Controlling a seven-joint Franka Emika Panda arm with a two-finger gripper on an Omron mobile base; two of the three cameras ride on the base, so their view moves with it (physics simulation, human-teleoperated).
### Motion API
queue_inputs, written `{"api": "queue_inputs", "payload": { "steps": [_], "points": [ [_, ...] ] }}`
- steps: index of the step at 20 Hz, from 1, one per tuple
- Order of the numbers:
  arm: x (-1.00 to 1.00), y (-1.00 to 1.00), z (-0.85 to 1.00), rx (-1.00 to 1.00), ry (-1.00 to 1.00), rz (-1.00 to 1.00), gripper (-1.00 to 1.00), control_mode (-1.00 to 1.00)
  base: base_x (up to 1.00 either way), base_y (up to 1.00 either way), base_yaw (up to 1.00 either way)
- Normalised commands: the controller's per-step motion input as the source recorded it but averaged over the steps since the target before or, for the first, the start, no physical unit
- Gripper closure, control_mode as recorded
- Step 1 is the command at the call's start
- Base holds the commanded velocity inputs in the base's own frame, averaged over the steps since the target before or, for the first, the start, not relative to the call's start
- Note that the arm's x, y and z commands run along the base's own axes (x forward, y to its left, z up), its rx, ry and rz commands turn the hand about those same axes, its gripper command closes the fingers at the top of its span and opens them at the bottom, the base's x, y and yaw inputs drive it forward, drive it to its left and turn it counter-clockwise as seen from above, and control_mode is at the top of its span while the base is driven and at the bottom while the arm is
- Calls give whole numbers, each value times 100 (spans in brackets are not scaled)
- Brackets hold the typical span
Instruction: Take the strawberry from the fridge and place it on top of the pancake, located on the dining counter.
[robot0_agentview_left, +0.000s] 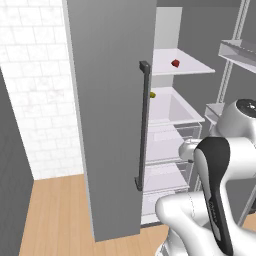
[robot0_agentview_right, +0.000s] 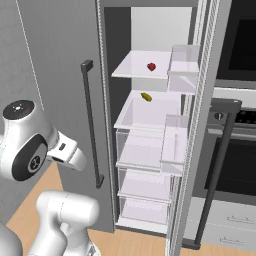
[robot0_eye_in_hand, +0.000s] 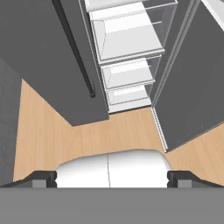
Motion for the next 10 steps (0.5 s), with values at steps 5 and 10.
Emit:
{"api": "queue_inputs", "payload": {
  "steps": [5, 10],
  "points": [
    [0, 0, 0, 0, 0, -2, -100, -100, 0, 0, 0],
    [0, 0, 0, 0, 0, 0, -100, 100, -2, 0, -44]
  ]
}}
